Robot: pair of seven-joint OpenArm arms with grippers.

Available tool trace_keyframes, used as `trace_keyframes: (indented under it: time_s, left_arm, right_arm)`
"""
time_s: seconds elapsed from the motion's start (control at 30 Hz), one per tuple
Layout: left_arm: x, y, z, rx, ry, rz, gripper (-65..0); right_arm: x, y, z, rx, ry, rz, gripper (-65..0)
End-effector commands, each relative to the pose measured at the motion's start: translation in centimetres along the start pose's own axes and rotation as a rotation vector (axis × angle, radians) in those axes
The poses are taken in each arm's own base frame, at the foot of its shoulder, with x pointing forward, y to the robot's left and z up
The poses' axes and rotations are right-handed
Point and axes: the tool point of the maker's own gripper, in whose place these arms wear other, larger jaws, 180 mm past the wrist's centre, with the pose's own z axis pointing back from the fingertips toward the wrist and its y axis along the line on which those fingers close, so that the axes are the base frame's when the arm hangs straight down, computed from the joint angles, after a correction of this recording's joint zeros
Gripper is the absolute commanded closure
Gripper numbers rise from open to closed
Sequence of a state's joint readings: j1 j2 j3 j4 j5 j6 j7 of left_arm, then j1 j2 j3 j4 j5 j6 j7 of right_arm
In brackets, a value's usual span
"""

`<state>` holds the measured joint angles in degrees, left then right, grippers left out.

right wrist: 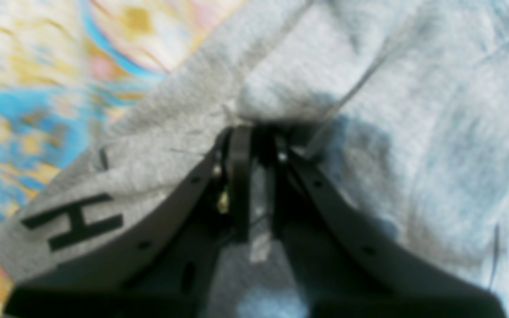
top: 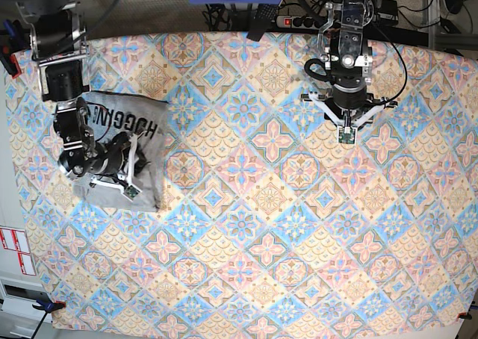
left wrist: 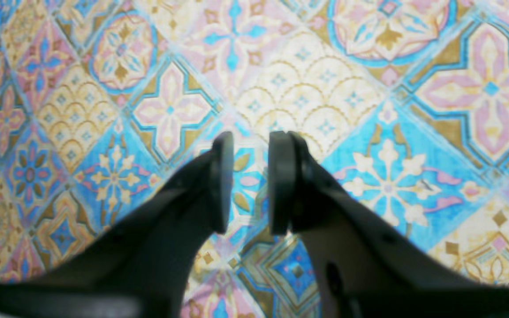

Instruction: Fold the T-shirt properly

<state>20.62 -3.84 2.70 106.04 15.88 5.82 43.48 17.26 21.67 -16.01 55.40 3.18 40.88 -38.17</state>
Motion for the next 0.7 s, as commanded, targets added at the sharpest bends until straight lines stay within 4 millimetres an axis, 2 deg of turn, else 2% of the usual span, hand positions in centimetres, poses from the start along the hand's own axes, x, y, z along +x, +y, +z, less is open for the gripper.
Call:
trace_keyframes:
  time_s: [0.0,0.13,0.4,0.47,0.57,0.67]
  left_arm:
    - [1.1,0.3,0.2,0.010,-0.038,0.001,-12.3]
    - [1.3,-0.8,0.4,-0.015,-0.040,0.003,-12.4]
    - [1.0,-3.3,1.0,-0.078,-0.041,-0.025,-12.4]
    - [0.9,-4.2,1.3,-0.100,-0.040,-0.034,-12.4]
    - [-0.8,-5.1,2.0,-0.128,-0.011,-0.052,-12.4]
    - [-2.0,-5.5,2.2,-0.140,0.016,-0.063,-11.8]
  right_arm:
    - [-0.8,-1.7,0.8,-0.058,0.057,0.025,-6.3]
    - [2.0,-1.9,2.3,-0.099,0.010,0.091,-6.1]
    - [2.1,3.5,4.6,-0.109,0.021,0.221,-6.0]
    - [2.6,3.7,6.1,-0.145,-0.018,0.204,-6.0]
    - [1.1,2.4,8.9,-0.229,-0.061,0.087,-5.9]
    - [-3.3,1.2,12.0,-0.324,-0.062,-0.072,-5.3]
